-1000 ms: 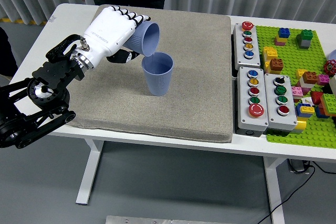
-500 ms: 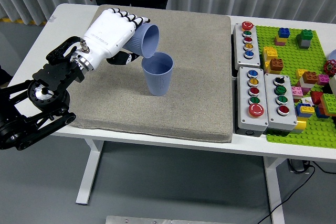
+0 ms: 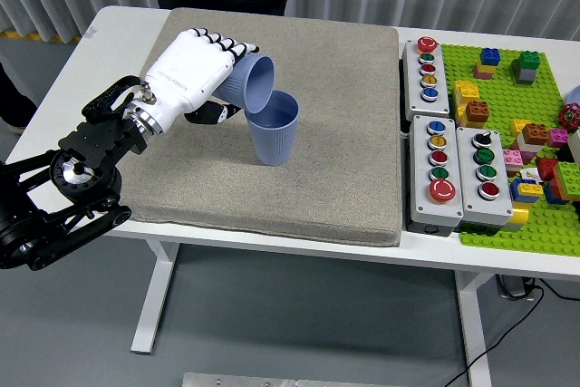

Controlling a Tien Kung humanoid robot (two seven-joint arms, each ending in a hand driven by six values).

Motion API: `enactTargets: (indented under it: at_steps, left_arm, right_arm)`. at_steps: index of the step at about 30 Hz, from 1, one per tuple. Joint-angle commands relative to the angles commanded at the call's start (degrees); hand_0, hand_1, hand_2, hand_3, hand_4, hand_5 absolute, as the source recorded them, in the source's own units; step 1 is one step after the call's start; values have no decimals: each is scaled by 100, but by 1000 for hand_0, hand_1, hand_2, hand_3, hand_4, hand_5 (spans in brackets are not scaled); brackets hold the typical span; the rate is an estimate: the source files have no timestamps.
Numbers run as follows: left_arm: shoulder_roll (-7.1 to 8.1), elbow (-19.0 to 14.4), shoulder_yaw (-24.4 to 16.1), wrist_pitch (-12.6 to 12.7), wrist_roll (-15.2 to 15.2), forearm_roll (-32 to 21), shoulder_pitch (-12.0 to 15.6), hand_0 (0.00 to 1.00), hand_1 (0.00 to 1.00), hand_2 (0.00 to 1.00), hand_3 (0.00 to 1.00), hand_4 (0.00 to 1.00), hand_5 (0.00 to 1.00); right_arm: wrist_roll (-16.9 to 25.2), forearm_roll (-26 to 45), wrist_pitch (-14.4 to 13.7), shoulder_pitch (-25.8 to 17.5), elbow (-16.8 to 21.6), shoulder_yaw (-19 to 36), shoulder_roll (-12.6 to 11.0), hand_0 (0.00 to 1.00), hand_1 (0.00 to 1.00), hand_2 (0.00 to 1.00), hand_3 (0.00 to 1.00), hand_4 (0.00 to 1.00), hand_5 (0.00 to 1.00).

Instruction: Pick cup pour cup place

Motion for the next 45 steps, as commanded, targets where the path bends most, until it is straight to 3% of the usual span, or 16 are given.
enactTargets:
  at_steps: [7, 13, 15, 17, 21, 25, 45]
  left_arm:
    - [19, -21, -39, -3, 1, 0, -38, 540, 521, 529, 539, 628, 115]
    - [15, -101, 34, -61, -16, 0, -287, 540, 521, 530, 538, 628, 115]
    - [-22, -71, -124, -13, 10, 0, -261, 540, 521, 530, 538, 628, 115]
    - [5, -55, -206, 32, -15, 0, -218, 540, 521, 530, 538, 628, 115]
    - [58, -23, -388, 24, -27, 0, -459, 540, 521, 529, 540, 629, 119]
    - [71, -46, -377, -11, -40, 0, -518, 540, 520, 529, 540, 629, 118]
    - [71, -14, -321, 38, -18, 0, -364, 538, 520, 529, 539, 628, 126]
  right_arm:
    - [2, -24, -2, 3, 0, 27, -14, 683, 648, 567, 576, 2, 2]
    - [53, 358, -55, 112, 0, -265, -134, 683, 648, 565, 576, 2, 2]
    - [-63, 235, 51, 173, 0, -279, -128, 683, 648, 565, 576, 2, 2]
    - [-121, 309, 66, 338, 0, -535, -73, 683, 648, 565, 576, 2, 2]
    - [-192, 986, 101, 666, 0, -1420, -92, 684, 649, 573, 587, 2, 9]
    - [-166, 452, -36, 589, 0, -851, -32, 683, 645, 565, 577, 2, 11]
    - [-52, 718, -264, 463, 0, -815, -25, 682, 645, 568, 582, 2, 22]
